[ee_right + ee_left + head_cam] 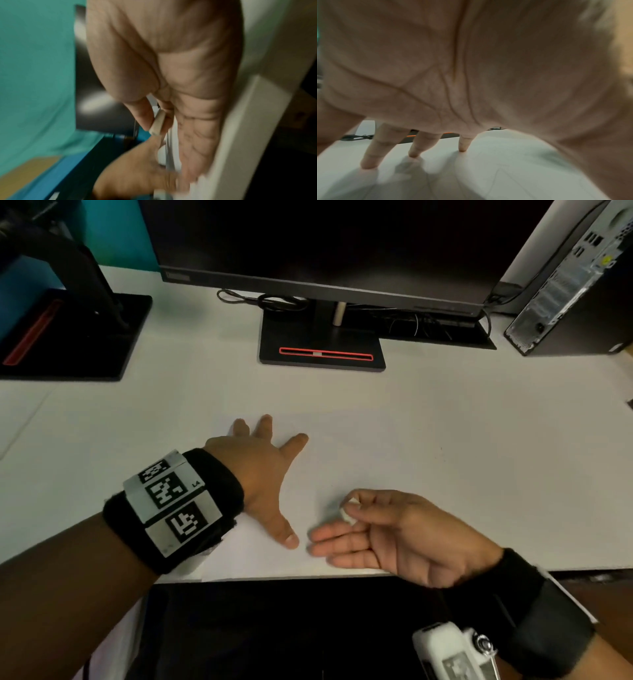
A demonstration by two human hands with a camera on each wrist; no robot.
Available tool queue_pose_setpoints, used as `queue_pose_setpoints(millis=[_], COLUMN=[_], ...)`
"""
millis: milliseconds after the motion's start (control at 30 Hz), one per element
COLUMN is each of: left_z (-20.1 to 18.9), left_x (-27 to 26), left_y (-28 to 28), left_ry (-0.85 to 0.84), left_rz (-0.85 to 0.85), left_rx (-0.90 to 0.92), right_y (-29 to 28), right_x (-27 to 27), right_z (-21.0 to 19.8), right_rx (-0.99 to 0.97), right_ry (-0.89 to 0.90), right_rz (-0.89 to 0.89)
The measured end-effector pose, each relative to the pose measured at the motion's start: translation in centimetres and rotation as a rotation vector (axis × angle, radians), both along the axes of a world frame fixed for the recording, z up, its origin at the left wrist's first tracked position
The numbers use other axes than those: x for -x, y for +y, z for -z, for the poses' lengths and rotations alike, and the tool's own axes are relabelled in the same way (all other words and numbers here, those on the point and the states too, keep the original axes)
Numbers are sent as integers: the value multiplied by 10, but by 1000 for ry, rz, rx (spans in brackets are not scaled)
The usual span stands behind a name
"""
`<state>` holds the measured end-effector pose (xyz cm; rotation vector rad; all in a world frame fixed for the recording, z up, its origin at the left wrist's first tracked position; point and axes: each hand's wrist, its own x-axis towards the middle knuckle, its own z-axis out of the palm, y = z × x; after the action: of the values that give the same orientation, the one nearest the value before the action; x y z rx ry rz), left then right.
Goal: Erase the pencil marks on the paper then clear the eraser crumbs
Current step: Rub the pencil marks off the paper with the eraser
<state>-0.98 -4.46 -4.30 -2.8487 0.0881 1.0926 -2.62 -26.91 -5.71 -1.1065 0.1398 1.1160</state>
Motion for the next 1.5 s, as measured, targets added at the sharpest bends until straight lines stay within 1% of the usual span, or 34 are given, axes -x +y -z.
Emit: queue_pose_setpoints(millis=[33,67,133,167,200,233,267,367,400,433,500,567,600,633,700,733,767,833,867,900,933,1000,1067,1100,1133,1167,1233,1300,1333,1367,1400,1433,1467,1500], left_z=[0,0,-1,-1,-1,-1,0,1,1,1,1,1,1,1,0,1,1,2,2,1,1,0,1,1,2,2,2,3,3,3,4,3,2,2], left_x=[1,2,3,3,4,4,5,7,8,9,12,14,15,15,14,15,15,17,18,19,19,20,19,19,19,18,18,17,16,16,16,17,17,16], left_y=[0,1,2,2,2,2,1,0,0,1,3,5,6,6,7,7,7,10,12,14,16,18,18,17,16,17,16,16,15,15,14,14,14,13], left_ry=[-3,-5,-13,-20,-26,-34,-42,-75,-70,-58,-24,-23,-29,-32,-43,-47,-50,-59,-59,-57,-52,-40,-39,-37,-35,-38,-31,-30,-29,-27,-25,-22,-25,-28], left_rz=[12,20,28,27,24,19,11,17,21,22,29,49,57,63,67,68,73,95,106,115,121,127,125,124,126,128,126,124,124,122,118,117,120,121], left_rx=[-5,-6,4,10,16,23,30,18,9,1,-14,-20,-19,-18,-20,-18,-14,-10,-8,-8,-11,-16,-15,-17,-22,-29,-34,-36,-34,-30,-25,-22,-22,-22], right_y=[-6,-14,-28,-31,-30,-25,-16,10,14,15,10,-2,-7,-8,3,15,26,45,48,48,46,35,15,6,1,0,14,36,42,45,43,37,29,20], right_x=[-9,-20,-41,-44,-42,-34,-24,7,8,3,-17,-40,-47,-47,-37,-28,-16,0,0,-5,-14,-40,-62,-67,-68,-64,-45,-20,-12,-8,-9,-16,-29,-44], right_z=[4,6,4,0,-4,-7,-5,5,9,11,12,10,7,4,2,4,4,6,8,8,8,13,16,14,12,7,-1,-4,3,9,12,13,15,15], right_rx=[-6,5,-20,-55,-94,-125,-136,-68,-43,-30,-70,-156,-195,-227,-265,-237,-196,-107,-81,-78,-109,-205,-265,-254,-255,-282,-317,-197,-125,-81,-59,-73,-99,-118], right_ry=[46,52,-20,-71,-100,-89,-62,51,90,124,178,102,39,-2,30,71,110,147,161,175,193,196,86,16,-37,-69,-85,-67,-36,0,36,82,132,150], right_rz=[83,235,645,791,835,791,663,149,86,112,361,721,836,881,790,685,531,171,74,71,158,535,897,1019,1075,1055,861,498,310,172,119,165,284,456])
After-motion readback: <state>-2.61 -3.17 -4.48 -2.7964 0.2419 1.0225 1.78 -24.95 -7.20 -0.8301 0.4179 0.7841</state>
